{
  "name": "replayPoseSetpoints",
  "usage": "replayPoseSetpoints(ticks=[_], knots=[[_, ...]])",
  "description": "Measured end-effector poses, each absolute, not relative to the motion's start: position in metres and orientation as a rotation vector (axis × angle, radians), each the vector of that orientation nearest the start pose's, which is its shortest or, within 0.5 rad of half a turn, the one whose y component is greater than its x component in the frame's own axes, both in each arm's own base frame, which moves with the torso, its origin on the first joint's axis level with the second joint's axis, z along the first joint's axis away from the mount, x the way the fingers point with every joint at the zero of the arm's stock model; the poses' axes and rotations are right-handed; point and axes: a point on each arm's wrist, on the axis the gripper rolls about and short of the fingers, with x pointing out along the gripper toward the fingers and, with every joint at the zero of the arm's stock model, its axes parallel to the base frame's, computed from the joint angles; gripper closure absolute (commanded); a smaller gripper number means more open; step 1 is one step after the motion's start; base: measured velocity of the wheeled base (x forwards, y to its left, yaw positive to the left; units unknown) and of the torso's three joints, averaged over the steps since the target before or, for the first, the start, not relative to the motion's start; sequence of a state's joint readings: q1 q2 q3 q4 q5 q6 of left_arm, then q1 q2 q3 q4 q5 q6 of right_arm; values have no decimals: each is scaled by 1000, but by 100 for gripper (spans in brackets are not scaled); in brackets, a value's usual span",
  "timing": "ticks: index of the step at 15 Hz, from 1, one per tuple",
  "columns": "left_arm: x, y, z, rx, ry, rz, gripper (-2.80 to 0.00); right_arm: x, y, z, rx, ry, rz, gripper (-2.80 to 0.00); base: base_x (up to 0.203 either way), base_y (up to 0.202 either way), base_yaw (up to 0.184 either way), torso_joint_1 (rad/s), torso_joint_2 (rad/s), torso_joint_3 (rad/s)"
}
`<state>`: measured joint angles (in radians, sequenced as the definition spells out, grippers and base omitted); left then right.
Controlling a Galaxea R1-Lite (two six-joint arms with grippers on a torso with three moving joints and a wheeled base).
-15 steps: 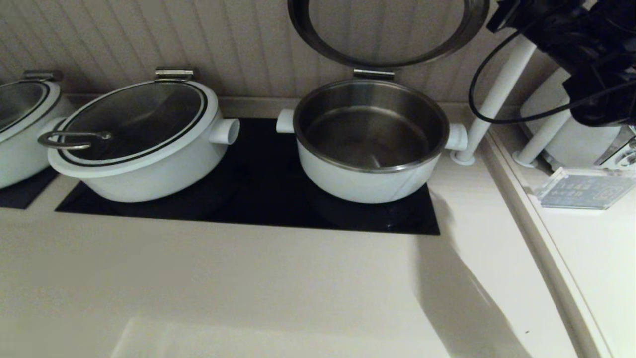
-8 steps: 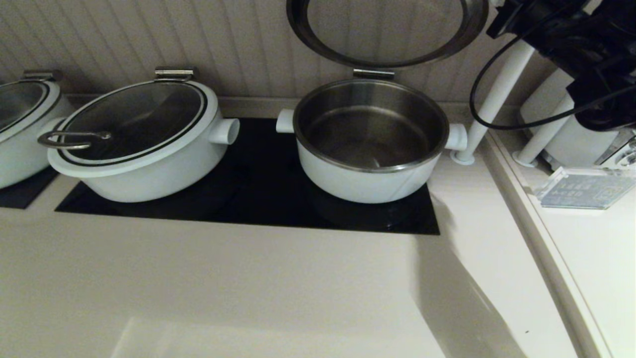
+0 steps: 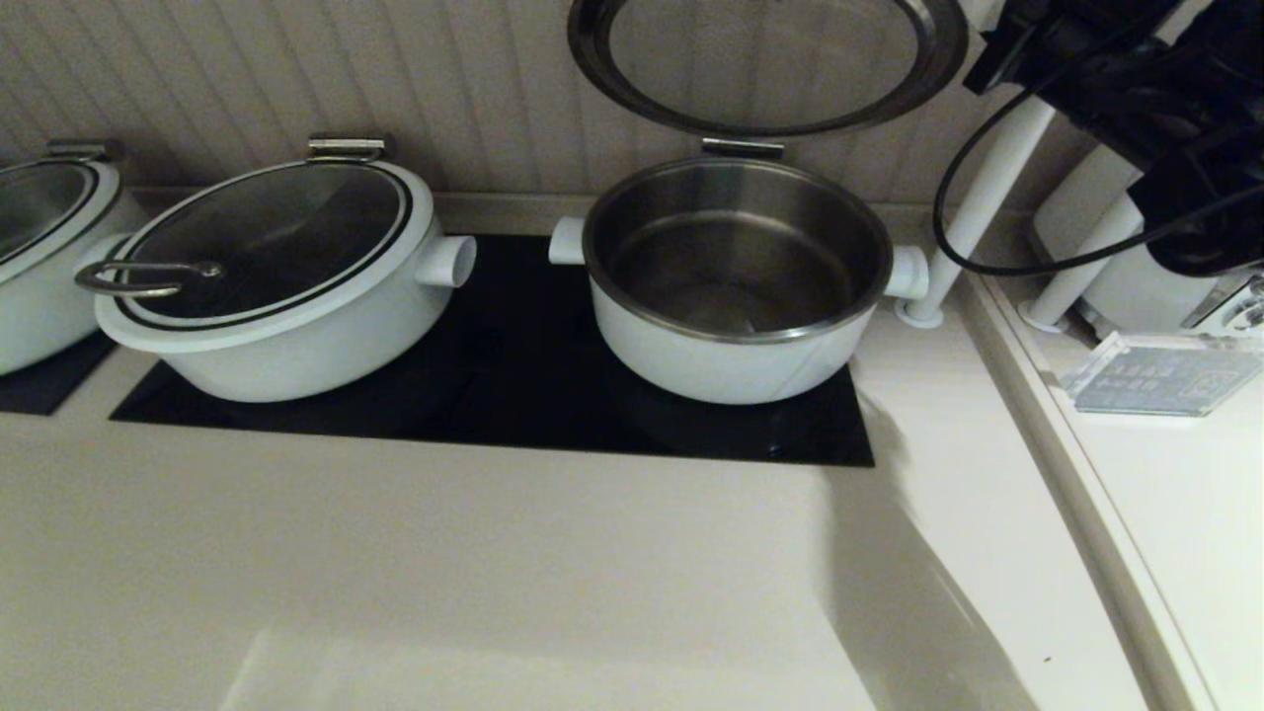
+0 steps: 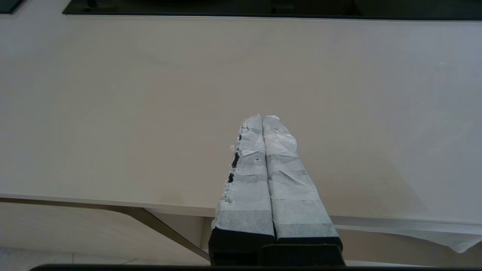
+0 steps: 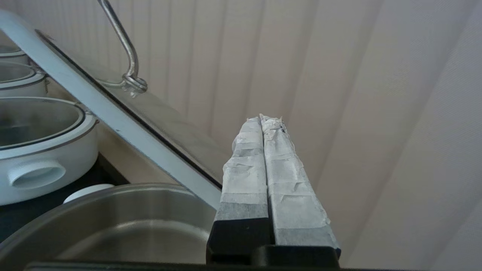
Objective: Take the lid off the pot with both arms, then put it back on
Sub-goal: Close the pot lid
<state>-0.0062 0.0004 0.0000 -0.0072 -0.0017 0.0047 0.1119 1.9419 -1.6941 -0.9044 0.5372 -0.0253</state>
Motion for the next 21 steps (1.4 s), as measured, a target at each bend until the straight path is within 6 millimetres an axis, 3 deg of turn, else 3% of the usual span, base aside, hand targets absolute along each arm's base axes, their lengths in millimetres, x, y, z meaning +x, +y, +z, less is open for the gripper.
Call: replayPoseSetpoints(ticks=[21], knots=[[-23, 0, 76, 4, -7, -8, 0, 347, 59, 348, -150, -599, 716, 0, 0, 0, 0, 0, 0, 0]])
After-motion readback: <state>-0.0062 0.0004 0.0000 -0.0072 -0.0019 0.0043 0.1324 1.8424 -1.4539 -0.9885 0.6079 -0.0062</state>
